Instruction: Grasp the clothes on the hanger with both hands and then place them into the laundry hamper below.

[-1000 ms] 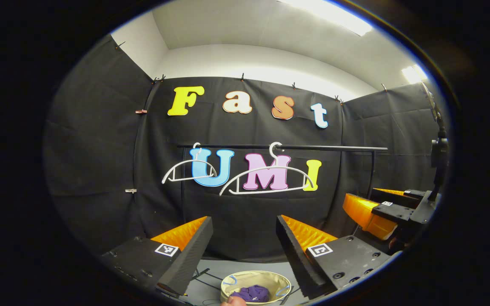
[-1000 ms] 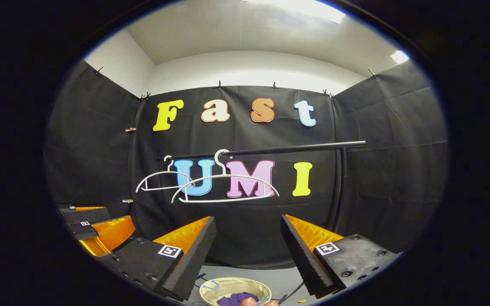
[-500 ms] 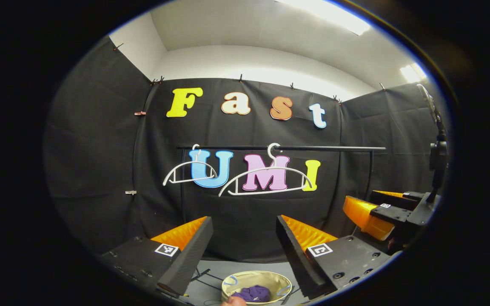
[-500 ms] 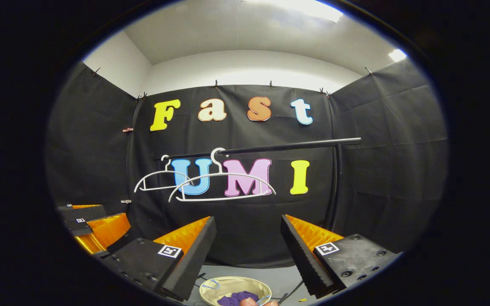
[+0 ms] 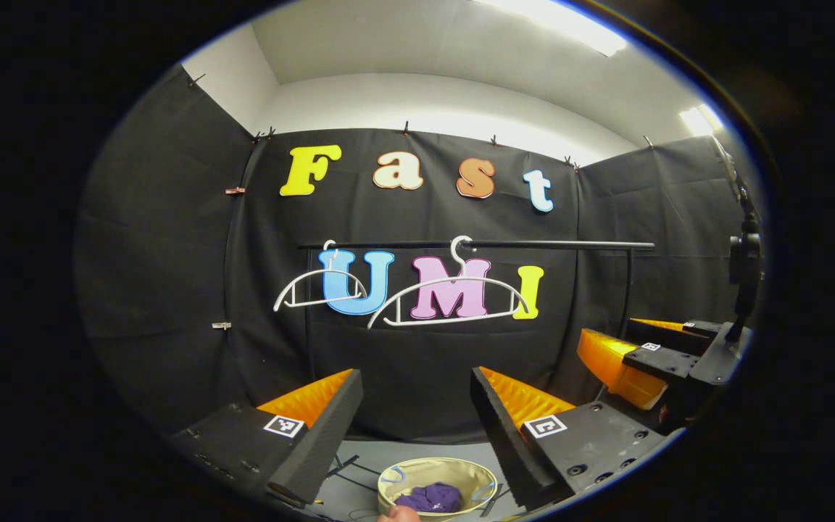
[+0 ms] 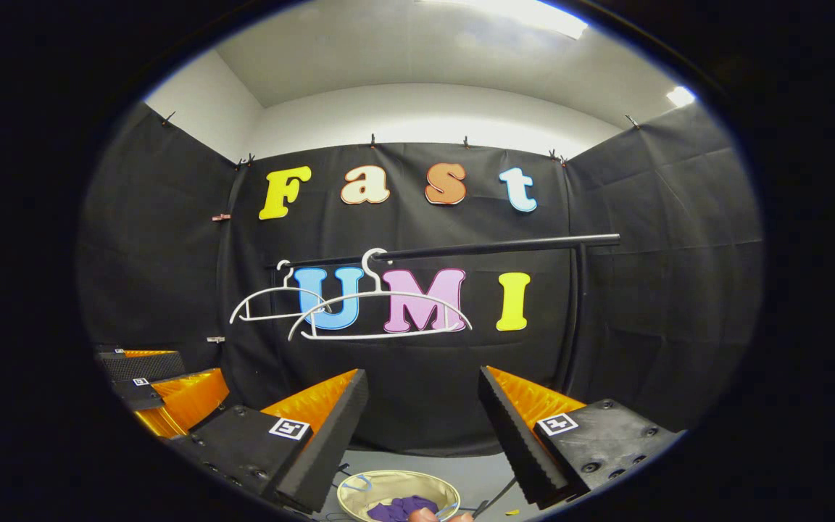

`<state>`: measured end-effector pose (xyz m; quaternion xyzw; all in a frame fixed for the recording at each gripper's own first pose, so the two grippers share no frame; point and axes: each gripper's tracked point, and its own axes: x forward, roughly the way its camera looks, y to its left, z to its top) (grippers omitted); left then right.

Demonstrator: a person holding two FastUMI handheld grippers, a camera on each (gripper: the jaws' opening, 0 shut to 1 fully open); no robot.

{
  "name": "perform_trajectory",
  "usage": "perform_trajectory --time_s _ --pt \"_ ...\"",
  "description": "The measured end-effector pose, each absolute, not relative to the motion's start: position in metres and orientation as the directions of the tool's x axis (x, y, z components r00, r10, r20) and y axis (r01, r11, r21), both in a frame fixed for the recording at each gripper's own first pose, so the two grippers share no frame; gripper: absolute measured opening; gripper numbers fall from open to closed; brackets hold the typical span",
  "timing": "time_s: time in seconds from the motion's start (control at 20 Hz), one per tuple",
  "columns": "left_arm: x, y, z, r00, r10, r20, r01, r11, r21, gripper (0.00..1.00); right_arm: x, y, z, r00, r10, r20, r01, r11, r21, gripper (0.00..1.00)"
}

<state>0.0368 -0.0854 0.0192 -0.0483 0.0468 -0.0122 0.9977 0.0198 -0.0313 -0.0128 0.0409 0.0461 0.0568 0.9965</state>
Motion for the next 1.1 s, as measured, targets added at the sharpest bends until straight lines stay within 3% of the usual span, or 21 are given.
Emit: perform_trajectory --time_s 0.2,0.25,0.3,0.35,1.1 --pt "0.0388 -0.0831 0.0167 0.995 -0.018 -0.095 0.01 0.996 -0.091 0.91 0.0205 -0.0314 -0.0144 0.989 0.116 -0.093 -0.108 0.99 0.092 0.98" --pt "0.0395 -0.0834 0.0158 0.995 -0.019 -0.096 0.01 0.996 -0.093 0.94 0.0213 -0.0321 -0.0134 0.989 0.114 -0.09 -0.105 0.99 0.091 0.98" --pt "0.0398 -0.0841 0.0149 0.995 -0.021 -0.1 0.011 0.995 -0.096 0.91 0.0216 -0.0333 -0.0126 0.99 0.112 -0.086 -0.104 0.991 0.089 1.0" --pt "0.0399 -0.084 0.0137 0.995 -0.02 -0.102 0.01 0.995 -0.096 0.94 0.0221 -0.0338 -0.0124 0.99 0.11 -0.085 -0.103 0.991 0.088 1.0" --pt "0.0397 -0.0872 0.0144 0.994 -0.024 -0.107 0.014 0.995 -0.097 0.94 0.0218 -0.0334 -0.0155 0.989 0.113 -0.091 -0.104 0.99 0.095 0.98"
